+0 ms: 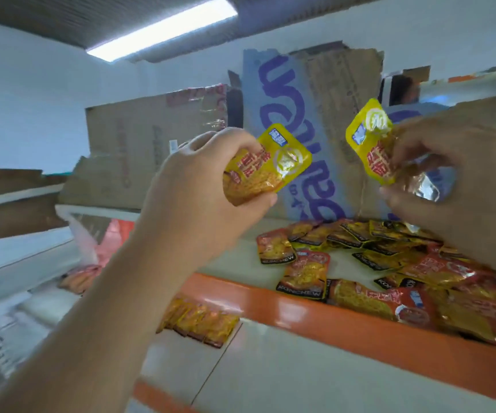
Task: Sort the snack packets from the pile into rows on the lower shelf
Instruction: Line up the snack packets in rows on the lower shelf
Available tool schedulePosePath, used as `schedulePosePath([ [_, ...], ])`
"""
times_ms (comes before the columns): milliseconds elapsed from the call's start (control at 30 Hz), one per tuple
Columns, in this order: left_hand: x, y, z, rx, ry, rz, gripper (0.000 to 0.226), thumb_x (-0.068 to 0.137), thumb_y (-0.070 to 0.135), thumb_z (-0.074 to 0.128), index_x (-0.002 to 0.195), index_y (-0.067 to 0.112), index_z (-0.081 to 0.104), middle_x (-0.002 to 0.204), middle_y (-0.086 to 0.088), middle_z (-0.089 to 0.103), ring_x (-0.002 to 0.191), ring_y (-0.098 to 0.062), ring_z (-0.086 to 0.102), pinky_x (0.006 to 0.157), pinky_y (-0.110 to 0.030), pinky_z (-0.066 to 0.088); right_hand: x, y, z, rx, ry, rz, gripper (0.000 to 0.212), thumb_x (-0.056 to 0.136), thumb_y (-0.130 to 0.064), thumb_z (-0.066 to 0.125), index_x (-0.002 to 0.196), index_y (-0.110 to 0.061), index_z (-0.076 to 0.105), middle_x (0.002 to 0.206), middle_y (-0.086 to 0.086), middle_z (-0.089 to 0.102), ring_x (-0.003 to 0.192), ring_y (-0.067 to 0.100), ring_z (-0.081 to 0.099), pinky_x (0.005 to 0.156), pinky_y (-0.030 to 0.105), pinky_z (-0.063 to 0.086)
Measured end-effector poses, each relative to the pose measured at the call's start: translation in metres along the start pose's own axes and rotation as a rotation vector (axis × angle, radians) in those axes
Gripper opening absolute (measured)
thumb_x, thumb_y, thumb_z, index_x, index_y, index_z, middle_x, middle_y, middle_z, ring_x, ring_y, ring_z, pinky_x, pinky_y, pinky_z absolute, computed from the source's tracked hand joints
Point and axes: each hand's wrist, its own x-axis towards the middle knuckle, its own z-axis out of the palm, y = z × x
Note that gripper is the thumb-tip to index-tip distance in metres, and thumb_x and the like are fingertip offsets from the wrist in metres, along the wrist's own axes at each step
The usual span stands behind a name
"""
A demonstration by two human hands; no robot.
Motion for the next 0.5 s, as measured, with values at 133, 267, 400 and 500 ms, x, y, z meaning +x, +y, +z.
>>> schedulePosePath([
  [133,-0.028,-0.019,-0.045,0.031,0.085,-0.077,0.050,0.072,0.051,0.083,0.116,0.040,0.063,0.104,0.022,0.062,0.091,0.015,0.053,0.076,0.000,0.034,0.006,-0.047,0.017,0.192,0.016,-0.043,0.026,0.075,-0.057,0.066,0.096,-0.045,0.057,0.107,-0.017,0.066,0.094,0.011,0.067,0.079,0.049,0.057],
  [267,-0.052,-0.052,-0.080,0.049,0.093,-0.135,0.049,0.074,0.058,0.076,0.118,0.044,0.059,0.111,0.023,0.064,0.095,0.011,0.056,0.075,-0.001,0.035,0.014,-0.111,0.064,0.314,-0.013,-0.043,0.032,0.072,-0.053,0.069,0.096,-0.036,0.056,0.102,-0.015,0.065,0.091,0.006,0.066,0.079,0.025,0.052],
  [400,-0.082,-0.100,-0.112,0.081,0.138,-0.199,0.051,0.075,0.056,0.076,0.120,0.043,0.058,0.111,0.023,0.064,0.100,0.010,0.056,0.077,-0.001,0.036,0.021,-0.171,0.128,0.452,-0.042,-0.023,0.033,0.072,-0.040,0.076,0.096,-0.032,0.055,0.095,-0.013,0.063,0.081,0.009,0.064,0.071,0.025,0.051],
  [500,-0.108,-0.142,-0.142,0.093,0.154,-0.257,0.052,0.075,0.057,0.076,0.121,0.042,0.058,0.111,0.022,0.061,0.102,0.005,0.056,0.079,-0.006,0.040,0.025,-0.218,0.180,0.553,-0.071,0.007,0.031,0.075,-0.033,0.082,0.093,-0.033,0.056,0.092,-0.013,0.064,0.080,0.009,0.064,0.066,0.025,0.050],
])
